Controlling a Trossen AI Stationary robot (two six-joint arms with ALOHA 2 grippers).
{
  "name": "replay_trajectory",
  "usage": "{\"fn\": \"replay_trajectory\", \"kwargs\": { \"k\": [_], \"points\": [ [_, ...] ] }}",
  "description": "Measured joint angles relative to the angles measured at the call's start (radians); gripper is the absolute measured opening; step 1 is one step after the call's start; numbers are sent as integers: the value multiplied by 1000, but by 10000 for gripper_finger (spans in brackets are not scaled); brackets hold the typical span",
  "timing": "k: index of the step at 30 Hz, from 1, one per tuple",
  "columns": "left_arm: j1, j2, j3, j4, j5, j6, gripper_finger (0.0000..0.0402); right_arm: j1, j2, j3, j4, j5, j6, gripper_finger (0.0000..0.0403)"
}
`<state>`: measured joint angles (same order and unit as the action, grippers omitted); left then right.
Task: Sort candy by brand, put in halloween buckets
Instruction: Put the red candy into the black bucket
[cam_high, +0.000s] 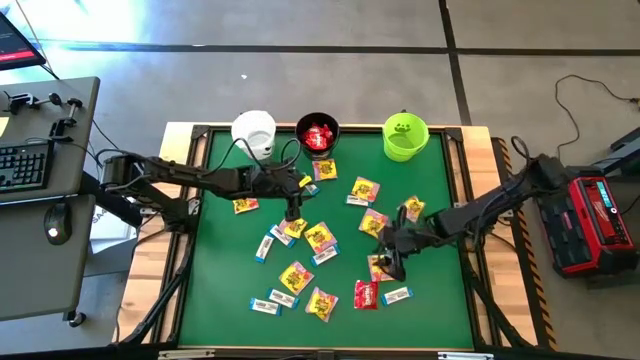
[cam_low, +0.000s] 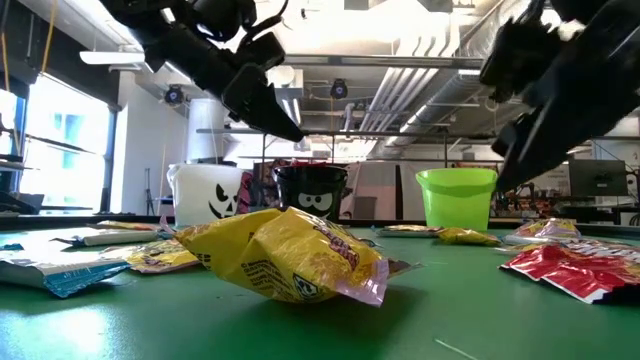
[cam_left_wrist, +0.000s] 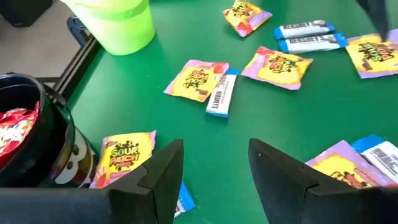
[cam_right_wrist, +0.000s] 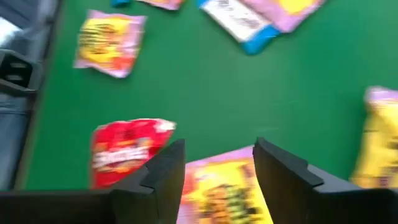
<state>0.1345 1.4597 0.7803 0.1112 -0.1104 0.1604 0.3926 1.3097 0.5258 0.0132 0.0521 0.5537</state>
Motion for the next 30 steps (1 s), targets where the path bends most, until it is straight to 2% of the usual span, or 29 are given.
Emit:
{"fn": "replay_trajectory", "kwargs": {
  "k": [5, 10, 16, 19, 24, 30],
  "points": [
    [-16, 0, 0, 0, -2, -3, 174, 101, 72, 25, 17, -4, 104, 184],
    [-33, 0, 0, 0, -1, -2, 174, 170, 189, 145, -36, 6, 74, 184],
    [-49, 0, 0, 0, -1, -2, 175, 162, 332, 281, -164, 43, 18, 183],
    [-58, 0, 0, 0, -1, 6, 175, 146, 384, 319, -171, -8, 13, 174],
    [-71, 0, 1, -1, -1, 16, 175, 130, 427, 347, -186, -60, 14, 123],
    [-72, 0, 1, -6, 7, -3, 175, 115, 428, 348, -212, -68, -5, 20]
  ]
}}
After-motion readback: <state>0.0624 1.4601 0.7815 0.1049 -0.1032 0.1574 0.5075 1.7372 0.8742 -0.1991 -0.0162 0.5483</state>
